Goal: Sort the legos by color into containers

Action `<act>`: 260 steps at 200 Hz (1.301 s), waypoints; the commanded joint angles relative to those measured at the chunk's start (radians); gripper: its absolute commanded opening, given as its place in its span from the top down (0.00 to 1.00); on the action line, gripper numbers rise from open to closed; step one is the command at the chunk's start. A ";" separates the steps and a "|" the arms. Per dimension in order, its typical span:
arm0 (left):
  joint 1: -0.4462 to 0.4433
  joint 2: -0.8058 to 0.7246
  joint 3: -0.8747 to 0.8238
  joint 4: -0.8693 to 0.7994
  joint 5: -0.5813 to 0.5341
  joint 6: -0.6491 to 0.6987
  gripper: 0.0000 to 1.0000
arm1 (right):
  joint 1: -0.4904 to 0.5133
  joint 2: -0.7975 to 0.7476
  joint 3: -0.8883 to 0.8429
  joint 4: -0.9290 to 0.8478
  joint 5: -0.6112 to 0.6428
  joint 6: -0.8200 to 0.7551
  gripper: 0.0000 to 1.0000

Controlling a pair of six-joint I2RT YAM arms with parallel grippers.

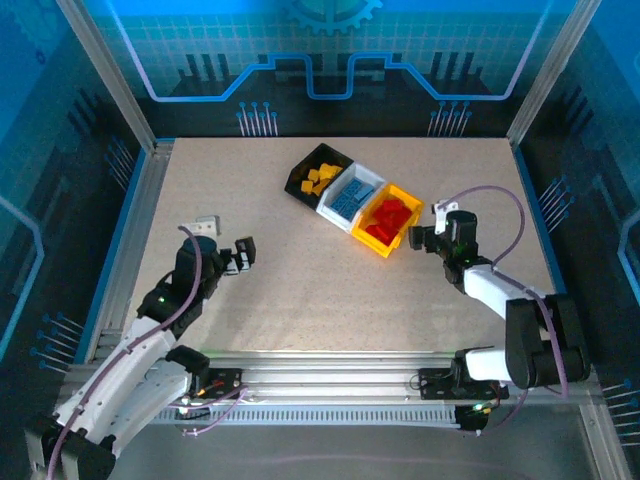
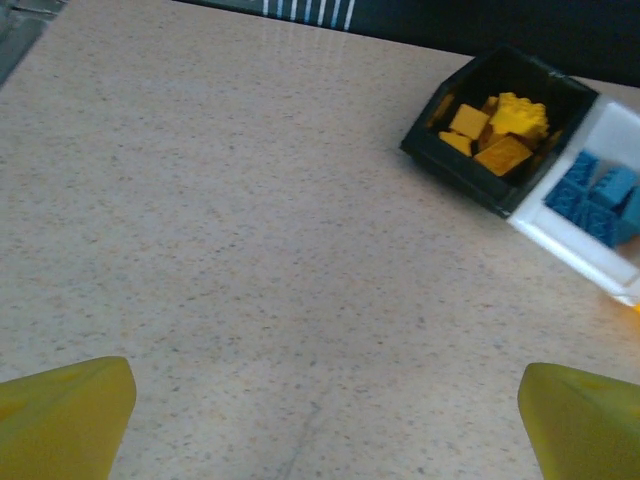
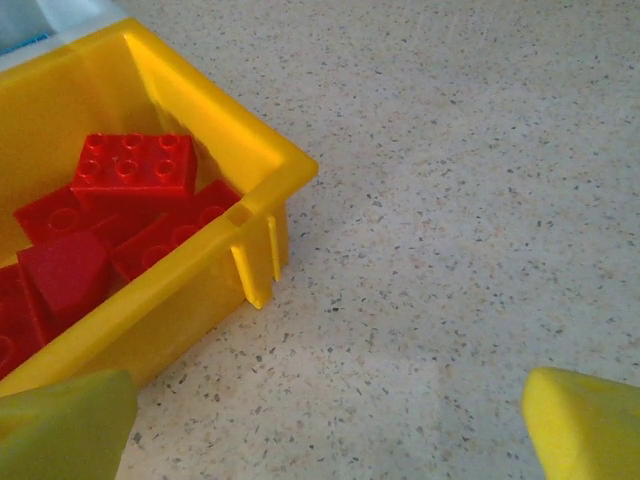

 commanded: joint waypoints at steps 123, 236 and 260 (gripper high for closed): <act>0.167 0.409 -0.116 0.650 -0.106 0.237 0.01 | -0.032 0.156 -0.094 0.420 -0.112 -0.041 0.00; 0.225 0.695 -0.122 0.961 0.044 0.309 0.01 | -0.030 0.159 -0.096 0.428 -0.110 -0.041 0.00; 0.225 0.690 -0.133 0.984 0.046 0.317 0.01 | -0.030 0.159 -0.096 0.428 -0.110 -0.041 0.00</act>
